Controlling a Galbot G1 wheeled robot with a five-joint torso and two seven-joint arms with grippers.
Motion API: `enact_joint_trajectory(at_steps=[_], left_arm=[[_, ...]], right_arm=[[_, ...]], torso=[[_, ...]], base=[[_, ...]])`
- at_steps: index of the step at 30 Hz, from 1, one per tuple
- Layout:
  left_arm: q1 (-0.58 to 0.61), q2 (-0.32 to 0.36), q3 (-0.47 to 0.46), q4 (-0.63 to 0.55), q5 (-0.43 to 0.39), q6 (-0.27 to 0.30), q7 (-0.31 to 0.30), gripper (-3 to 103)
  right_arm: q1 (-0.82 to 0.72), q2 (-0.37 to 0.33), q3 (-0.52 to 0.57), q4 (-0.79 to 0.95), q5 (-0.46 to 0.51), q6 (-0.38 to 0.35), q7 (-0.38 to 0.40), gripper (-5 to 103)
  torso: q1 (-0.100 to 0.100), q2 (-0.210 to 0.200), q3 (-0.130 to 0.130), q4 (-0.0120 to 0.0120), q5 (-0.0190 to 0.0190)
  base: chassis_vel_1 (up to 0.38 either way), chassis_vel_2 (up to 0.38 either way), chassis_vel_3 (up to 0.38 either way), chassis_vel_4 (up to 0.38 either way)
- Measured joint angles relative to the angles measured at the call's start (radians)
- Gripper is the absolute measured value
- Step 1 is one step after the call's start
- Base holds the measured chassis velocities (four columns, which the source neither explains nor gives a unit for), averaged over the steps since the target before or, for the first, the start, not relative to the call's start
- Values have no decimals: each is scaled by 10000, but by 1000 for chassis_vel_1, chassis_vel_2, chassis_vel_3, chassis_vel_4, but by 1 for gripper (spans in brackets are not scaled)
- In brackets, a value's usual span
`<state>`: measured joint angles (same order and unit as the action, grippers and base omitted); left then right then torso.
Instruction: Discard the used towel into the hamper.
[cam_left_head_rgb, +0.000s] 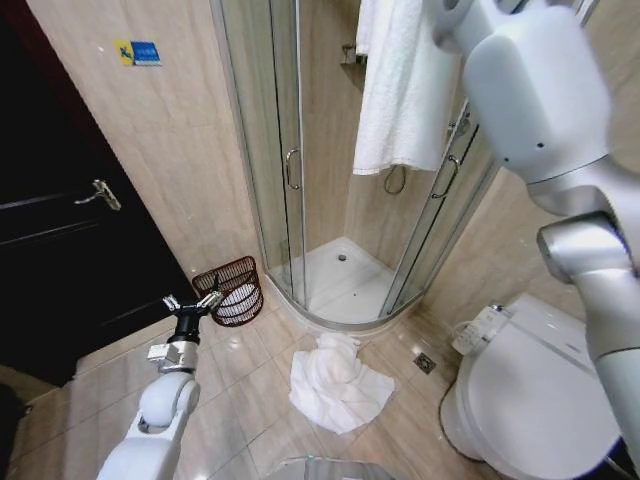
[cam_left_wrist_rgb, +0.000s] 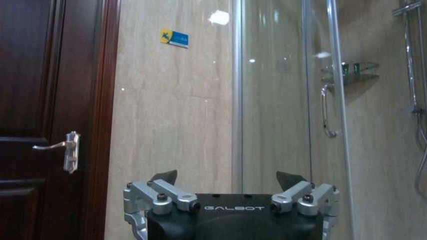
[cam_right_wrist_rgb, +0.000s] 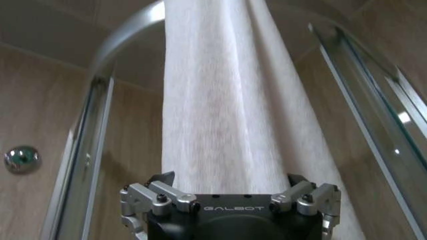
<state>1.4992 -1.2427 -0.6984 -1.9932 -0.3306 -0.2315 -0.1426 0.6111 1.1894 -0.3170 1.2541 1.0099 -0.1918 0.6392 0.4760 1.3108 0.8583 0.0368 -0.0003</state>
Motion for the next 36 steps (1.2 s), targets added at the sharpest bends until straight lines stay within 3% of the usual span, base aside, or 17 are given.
enact_joint_trajectory(at_steps=[4, 20, 36], left_arm=[[-16, 4, 22, 94, -2, -85, 0, 100], [-42, -78, 54, 106, 104, -70, -1, 100], [27, -56, 10, -11, 182, 27, -57, 100]], right_arm=[[-209, -139, 1, 25, -56, 5, 86, 101], [-990, -660, 170, 667, 268, 35, -641, 58], [-1130, -1415, 118, 1436, 777, -26, -713, 15]], torso=[[0, 0, 0, -2, 3], [-1, -1, -1, -1, 2], [-2, -1, -2, -2, 2]], base=[[0, 0, 0, 0], [0, 0, 0, 0], [0, 0, 0, 0]])
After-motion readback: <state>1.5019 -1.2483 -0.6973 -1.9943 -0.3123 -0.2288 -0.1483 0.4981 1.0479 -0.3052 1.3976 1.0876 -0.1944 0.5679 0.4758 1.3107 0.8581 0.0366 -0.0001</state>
